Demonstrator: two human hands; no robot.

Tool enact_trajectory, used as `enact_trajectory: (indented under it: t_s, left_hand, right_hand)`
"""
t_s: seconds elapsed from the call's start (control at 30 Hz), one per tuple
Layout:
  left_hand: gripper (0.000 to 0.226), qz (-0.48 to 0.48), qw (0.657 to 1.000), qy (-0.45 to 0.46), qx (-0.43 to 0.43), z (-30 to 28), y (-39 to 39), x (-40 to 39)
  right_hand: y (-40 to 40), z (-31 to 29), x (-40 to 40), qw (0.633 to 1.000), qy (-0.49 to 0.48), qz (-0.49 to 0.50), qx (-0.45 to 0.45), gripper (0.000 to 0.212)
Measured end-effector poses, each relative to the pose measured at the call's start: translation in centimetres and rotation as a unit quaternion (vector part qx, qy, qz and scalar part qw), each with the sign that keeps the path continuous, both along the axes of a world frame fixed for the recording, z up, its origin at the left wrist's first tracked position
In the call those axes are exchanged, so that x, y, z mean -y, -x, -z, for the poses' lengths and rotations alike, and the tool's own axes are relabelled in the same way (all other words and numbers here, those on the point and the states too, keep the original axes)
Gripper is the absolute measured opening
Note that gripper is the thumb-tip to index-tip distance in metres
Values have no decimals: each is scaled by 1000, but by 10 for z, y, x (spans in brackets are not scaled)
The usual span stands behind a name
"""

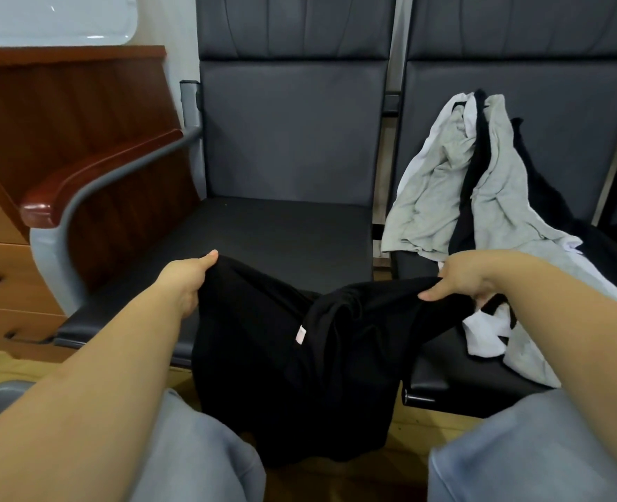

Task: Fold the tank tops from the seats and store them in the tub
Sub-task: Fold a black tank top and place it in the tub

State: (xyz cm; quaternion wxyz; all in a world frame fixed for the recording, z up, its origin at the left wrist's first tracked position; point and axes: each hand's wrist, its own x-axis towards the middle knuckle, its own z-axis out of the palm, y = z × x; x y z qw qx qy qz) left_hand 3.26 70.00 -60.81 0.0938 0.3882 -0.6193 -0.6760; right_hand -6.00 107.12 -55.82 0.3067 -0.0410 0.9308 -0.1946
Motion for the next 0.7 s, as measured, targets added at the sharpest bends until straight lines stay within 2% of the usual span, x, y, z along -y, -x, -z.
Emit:
enact_trajectory:
  t_s: [0.1,0.23,0.3,0.37,0.4,0.5,0.57,0.63,0.7]
  left_hand:
    - [41,-6,1000,-2,-17,-5,-7,3]
    - [39,-21,999,-13,-33,-13,-20,9]
    - [41,-31,999,-13,-41,-17,-25,14]
    - [43,-28,999,6,-39,-22,-32,16]
    - [44,-20,999,36,-34,-25,-36,16]
    - [42,22,974,228,2,-35,-48,13]
    - [43,33,954,299,22,-43,-58,11]
    - [44,48,946,318,33,-48,-64,8]
    - [44,66,952,295,44,-54,-69,3]
  right_hand:
    - [-7,-8,-11,990,106,45,77,32]
    - [-9,-19,-20,965,217,79,122,44]
    - [-10,-25,-21,952,272,76,120,31]
    - [-11,-29,-20,943,312,69,94,15]
    - [-13,-31,-18,941,324,70,72,15]
    - [-21,-36,-10,955,289,57,-37,28]
    - [-27,-39,-2,961,235,51,-134,34]
    - [-29,-40,5,949,244,70,-188,41]
    - [-33,-40,12,931,302,92,-181,34]
